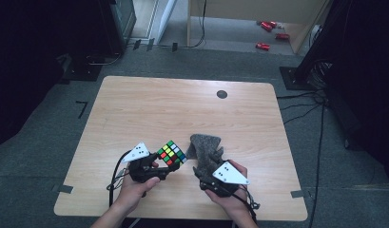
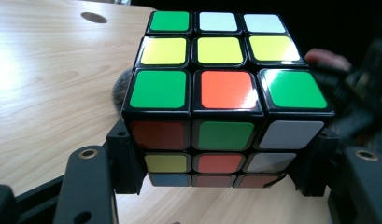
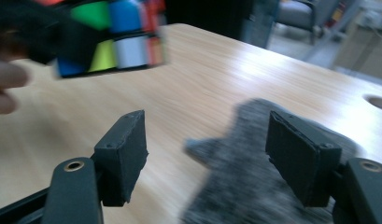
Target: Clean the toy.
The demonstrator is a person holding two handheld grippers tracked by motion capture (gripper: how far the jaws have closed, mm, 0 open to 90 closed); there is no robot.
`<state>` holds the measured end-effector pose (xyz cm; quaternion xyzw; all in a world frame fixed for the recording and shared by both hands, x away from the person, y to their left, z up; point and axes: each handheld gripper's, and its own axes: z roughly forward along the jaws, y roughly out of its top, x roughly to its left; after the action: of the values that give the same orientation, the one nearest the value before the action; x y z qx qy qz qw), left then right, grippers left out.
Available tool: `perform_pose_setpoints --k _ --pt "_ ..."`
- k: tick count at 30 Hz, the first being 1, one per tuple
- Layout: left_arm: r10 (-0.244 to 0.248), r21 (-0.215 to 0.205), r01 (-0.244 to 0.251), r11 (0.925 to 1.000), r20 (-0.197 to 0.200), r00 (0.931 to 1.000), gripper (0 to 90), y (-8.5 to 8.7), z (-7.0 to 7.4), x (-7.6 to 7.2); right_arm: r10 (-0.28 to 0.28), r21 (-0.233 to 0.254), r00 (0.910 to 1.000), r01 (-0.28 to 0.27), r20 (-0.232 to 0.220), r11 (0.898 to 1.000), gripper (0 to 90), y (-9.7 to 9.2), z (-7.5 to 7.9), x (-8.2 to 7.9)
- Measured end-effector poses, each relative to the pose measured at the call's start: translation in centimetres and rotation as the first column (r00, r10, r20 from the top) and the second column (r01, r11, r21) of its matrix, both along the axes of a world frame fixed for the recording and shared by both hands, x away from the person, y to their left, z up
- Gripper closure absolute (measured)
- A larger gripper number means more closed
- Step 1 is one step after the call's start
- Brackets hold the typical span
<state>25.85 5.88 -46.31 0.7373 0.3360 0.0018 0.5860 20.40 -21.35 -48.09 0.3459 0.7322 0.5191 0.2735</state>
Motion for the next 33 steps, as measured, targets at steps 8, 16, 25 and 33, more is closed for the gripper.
perform_pose_setpoints --k 8,16,25,33 --pt "-0.009 -0.030 0.007 0.9995 -0.046 0.9989 35.2 -0.5 0.1 -0.2 0.085 -0.012 0.9941 -0.085 0.067 0.996 23.5 3.6 -0.7 -0.7" --pt "-0.019 -0.039 0.016 0.9991 -0.078 0.9968 35.1 -1.2 0.1 -0.3 0.077 0.029 0.9942 -0.079 0.075 0.996 22.1 4.3 -0.7 -0.8" --pt "-0.054 -0.050 0.048 0.9976 -0.117 0.9917 35.1 -2.0 -0.1 -0.6 0.067 0.034 0.9898 -0.072 0.126 0.997 27.5 4.5 -0.7 -0.9" --pt "-0.067 -0.068 0.056 0.9961 -0.161 0.9847 35.0 -2.2 -0.3 -0.5 0.054 0.004 0.9847 -0.056 0.166 0.998 33.3 4.5 -0.8 -1.0"
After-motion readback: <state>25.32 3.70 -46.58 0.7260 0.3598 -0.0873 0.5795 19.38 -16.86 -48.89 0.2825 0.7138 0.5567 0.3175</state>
